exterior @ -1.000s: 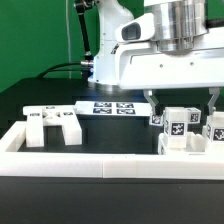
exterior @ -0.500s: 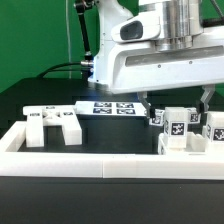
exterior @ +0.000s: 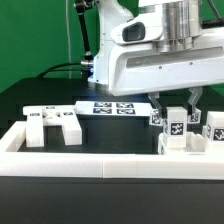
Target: Assemble chair
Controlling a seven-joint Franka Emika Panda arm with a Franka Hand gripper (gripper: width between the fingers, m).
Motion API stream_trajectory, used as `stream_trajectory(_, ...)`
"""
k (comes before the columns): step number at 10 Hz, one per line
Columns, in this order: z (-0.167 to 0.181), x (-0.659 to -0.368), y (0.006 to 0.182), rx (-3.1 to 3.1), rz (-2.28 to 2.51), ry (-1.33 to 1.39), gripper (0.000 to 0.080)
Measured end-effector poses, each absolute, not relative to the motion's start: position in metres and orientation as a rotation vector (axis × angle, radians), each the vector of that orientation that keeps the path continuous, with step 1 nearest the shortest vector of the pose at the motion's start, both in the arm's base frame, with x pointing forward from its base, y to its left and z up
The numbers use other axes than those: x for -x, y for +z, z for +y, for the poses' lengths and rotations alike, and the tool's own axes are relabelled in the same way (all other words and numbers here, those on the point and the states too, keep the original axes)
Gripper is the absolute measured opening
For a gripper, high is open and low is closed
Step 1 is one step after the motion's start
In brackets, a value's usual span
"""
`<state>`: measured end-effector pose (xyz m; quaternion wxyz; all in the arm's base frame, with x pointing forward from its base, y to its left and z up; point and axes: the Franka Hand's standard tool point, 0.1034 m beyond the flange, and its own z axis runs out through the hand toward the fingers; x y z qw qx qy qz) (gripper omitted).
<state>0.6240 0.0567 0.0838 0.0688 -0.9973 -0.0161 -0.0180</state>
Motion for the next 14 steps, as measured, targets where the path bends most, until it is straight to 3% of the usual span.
stream_trajectory(4, 0.0567, -0.6240, 0.0838, 2.987, 0.267, -0.032, 0.0288)
stream_trajectory(10, 0.0548, -0.6223, 0.0818, 2.705, 1.245, 0.022, 0.0290)
stream_trajectory(14, 0.0543, -0.6227, 0.0813, 2.461, 1.654, 0.069, 0.0290)
